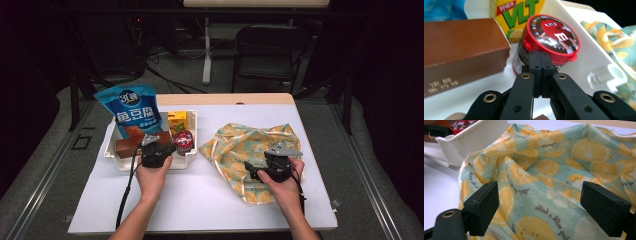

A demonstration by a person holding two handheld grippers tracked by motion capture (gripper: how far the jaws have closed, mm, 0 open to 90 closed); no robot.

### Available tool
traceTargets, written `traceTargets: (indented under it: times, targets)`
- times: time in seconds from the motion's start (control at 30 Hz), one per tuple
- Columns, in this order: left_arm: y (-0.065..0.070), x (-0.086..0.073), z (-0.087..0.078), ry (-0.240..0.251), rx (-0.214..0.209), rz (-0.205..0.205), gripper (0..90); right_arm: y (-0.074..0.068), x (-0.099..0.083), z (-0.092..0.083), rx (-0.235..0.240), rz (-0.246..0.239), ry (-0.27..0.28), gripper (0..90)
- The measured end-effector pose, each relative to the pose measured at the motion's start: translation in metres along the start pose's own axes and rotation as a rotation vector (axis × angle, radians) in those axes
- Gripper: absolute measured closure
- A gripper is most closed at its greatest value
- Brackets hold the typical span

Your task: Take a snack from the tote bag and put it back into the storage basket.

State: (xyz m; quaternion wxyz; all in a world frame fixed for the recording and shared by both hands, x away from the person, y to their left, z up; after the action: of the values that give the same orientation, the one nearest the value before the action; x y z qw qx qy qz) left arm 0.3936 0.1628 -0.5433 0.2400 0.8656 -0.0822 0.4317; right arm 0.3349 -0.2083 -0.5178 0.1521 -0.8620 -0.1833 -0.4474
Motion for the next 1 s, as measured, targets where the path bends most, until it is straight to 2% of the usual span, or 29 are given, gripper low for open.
traceTargets:
  times: [0.1, 0.2, 0.27, 0.4, 0.43, 0.5, 0.57, 0.63, 0.73, 0.8, 0.87, 1.0]
  targets:
    - [0.004, -0.006, 0.0, -0.033, -0.002, 0.019, 90.0, 0.0, 0.0, 0.0, 0.001, -0.003, -0.002, 14.9]
    - [0.014, -0.015, 0.001, -0.036, -0.021, 0.054, 90.0, 0.0, 0.0, 0.0, 0.003, 0.007, 0.004, 14.9]
    - [0.016, -0.016, 0.003, -0.04, -0.025, 0.062, 90.0, 0.001, 0.0, 0.0, 0.001, 0.005, 0.001, 15.0]
    - [0.016, -0.012, 0.009, -0.035, -0.017, 0.032, 90.0, 0.0, 0.0, 0.0, -0.001, 0.004, 0.005, 15.0]
    - [0.016, -0.011, 0.01, -0.048, -0.016, 0.034, 90.0, 0.0, 0.0, -0.001, -0.001, 0.0, 0.0, 14.9]
    - [0.015, -0.009, 0.012, -0.033, -0.012, 0.027, 90.0, 0.001, 0.0, -0.001, -0.003, 0.003, 0.003, 14.9]
    - [0.013, -0.009, 0.012, -0.043, -0.01, 0.018, 90.0, 0.002, -0.001, 0.0, 0.0, 0.003, 0.003, 15.0]
    - [0.011, -0.011, 0.009, -0.045, -0.001, 0.026, 90.0, 0.002, -0.001, 0.0, -0.001, 0.005, 0.002, 15.0]
    - [0.002, -0.015, -0.004, -0.018, 0.049, 0.032, 90.0, 0.003, -0.001, -0.001, 0.0, 0.008, 0.005, 15.0]
    - [-0.012, -0.016, -0.015, -0.003, 0.094, 0.009, 90.0, 0.003, -0.001, -0.001, 0.001, 0.012, 0.011, 14.9]
    - [-0.029, -0.018, -0.027, 0.015, 0.171, -0.014, 90.0, 0.004, -0.001, -0.001, 0.0, 0.014, 0.009, 14.9]
    - [-0.057, -0.021, -0.044, 0.029, 0.275, -0.075, 90.0, 0.003, 0.0, -0.001, -0.001, 0.011, 0.006, 15.0]
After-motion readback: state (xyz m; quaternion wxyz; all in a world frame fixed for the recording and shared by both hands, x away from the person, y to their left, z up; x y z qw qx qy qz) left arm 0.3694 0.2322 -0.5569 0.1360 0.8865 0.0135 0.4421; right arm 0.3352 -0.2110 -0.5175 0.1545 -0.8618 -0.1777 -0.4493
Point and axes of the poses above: each handheld gripper's, and its own axes: z roughly forward along the jaws, x roughly out of its top, y roughly to its right, the point moved 1 cm from there along z, roughly forward along the jaws, and after that the axes turned 1 degree about -x, right-handed, at the moved point
